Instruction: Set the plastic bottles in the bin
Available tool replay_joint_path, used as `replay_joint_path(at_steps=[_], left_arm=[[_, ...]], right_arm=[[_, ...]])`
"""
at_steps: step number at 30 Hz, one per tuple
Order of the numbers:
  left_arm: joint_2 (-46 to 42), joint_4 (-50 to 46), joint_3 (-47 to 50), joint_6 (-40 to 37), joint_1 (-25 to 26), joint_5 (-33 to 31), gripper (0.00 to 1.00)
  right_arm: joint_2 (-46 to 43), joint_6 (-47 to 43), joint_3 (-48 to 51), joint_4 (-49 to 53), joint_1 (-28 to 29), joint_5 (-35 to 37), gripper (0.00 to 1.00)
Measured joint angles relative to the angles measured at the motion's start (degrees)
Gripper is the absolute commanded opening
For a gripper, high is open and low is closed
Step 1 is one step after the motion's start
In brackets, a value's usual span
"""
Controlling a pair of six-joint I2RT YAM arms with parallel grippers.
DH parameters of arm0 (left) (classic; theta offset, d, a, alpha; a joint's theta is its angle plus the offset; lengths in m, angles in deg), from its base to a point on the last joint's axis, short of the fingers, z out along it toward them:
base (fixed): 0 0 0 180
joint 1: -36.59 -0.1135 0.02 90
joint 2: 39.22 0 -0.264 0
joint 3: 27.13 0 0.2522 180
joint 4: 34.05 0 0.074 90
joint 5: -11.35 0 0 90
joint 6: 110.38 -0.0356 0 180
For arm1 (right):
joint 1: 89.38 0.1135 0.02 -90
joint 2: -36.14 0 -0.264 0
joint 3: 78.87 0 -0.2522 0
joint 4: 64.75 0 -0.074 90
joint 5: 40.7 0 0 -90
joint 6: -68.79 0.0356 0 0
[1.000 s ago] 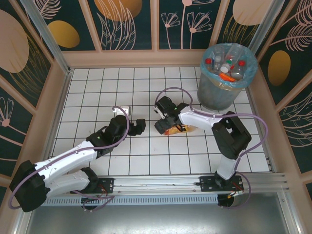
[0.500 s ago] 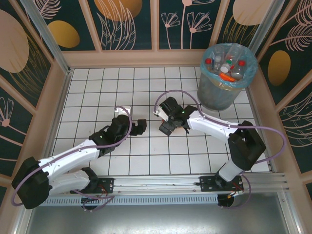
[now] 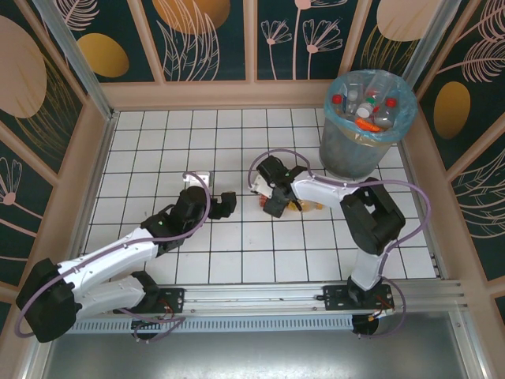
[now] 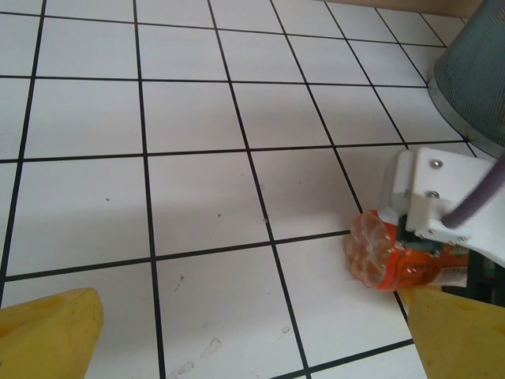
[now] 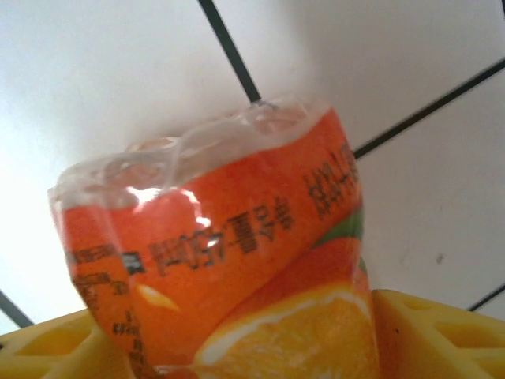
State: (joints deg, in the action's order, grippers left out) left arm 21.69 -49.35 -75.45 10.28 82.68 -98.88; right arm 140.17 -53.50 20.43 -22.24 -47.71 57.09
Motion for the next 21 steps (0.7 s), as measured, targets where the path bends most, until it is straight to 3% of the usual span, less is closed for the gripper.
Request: replay_joint_path(at_steps=[3,13,17,21], left_arm=[[-0.4,0.0,0.3,0.0,0.0,-0.2,0.99],[-2.0,0.0,0.0,-3.3,0.0,-3.2,0.99],[-1.0,0.2,-1.9,-4.8,0.0,-3.2,0.99],[1.0,1.5,-3.0,-5.1,0.0,-2.7,0.99]], right_arm=[[1.0,-0.1,-2.2,-0.3,0.0,-1.8,0.5],[-0.5,6.0,-13.3,0.7,-3.1,-3.8,0.47],[-6.1,9.3,-19.8,0.6,-6.8,-1.1,0.46],[-17.0,10.4,-20.7,-8.3,-10.0,6.3,0.45]])
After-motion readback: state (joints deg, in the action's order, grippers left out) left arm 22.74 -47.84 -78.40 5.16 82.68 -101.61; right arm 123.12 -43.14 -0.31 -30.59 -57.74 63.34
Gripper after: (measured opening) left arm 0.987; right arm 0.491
